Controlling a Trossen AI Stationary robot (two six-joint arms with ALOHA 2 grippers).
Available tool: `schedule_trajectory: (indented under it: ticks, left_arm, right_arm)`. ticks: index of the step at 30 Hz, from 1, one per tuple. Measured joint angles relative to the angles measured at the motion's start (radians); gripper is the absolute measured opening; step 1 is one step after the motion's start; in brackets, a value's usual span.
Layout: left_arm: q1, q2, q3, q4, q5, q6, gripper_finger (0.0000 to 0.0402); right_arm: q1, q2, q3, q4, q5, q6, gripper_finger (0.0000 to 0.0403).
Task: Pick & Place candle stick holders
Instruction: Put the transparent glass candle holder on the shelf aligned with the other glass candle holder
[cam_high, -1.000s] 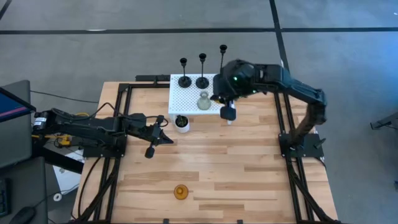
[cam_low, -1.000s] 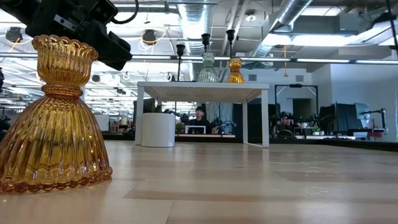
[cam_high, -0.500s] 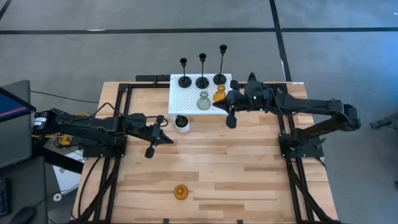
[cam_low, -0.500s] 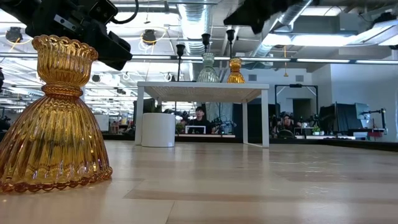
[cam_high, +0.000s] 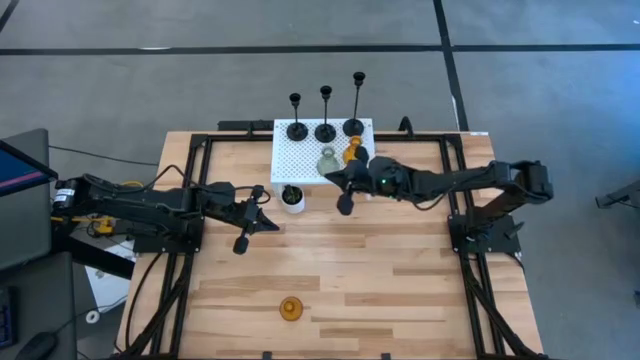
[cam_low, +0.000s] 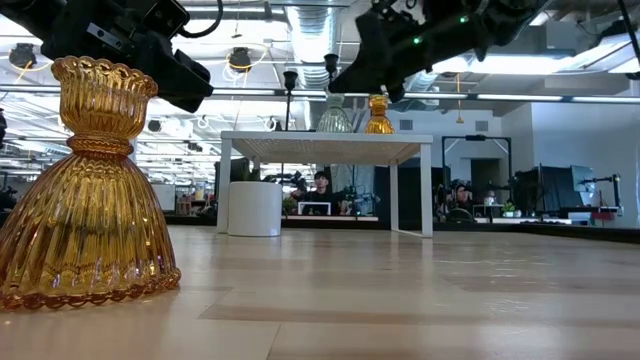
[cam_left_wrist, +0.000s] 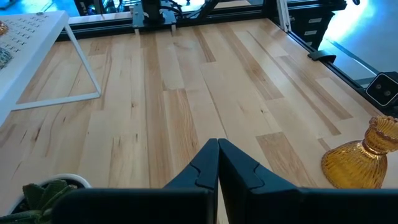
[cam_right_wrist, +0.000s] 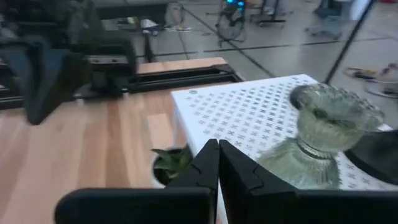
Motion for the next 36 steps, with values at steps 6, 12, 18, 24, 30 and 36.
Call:
schedule_trajectory:
  ticks: [6, 12, 18, 24, 30, 36]
  left_arm:
    - [0.0, 0.0, 0.0, 0.0, 0.0, 0.0, 0.0008]
    - [0.0, 0.0, 0.0, 0.0, 0.0, 0.0, 0.0008]
    - [0.0, 0.0, 0.0, 0.0, 0.0, 0.0, 0.0008]
    - [0.0, 0.0, 0.0, 0.0, 0.0, 0.0, 0.0008]
    - [0.0, 0.0, 0.0, 0.0, 0.0, 0.0, 0.0008]
    - [0.0, 0.0, 0.0, 0.0, 0.0, 0.0, 0.0008]
  right_arm:
    - [0.02, 0.001, 0.001, 0.017, 0.145, 0.025, 0.0]
    - [0.026, 0.001, 0.001, 0.034, 0.169, 0.026, 0.0]
    - [0.007, 0.001, 0.001, 0.048, 0.166, 0.019, 0.0]
    - [-0.021, 0.001, 0.001, 0.047, 0.165, 0.019, 0.0]
    - [-0.041, 0.001, 0.001, 0.046, 0.11, 0.027, 0.0]
    - [-0.051, 0.001, 0.001, 0.044, 0.107, 0.034, 0.0]
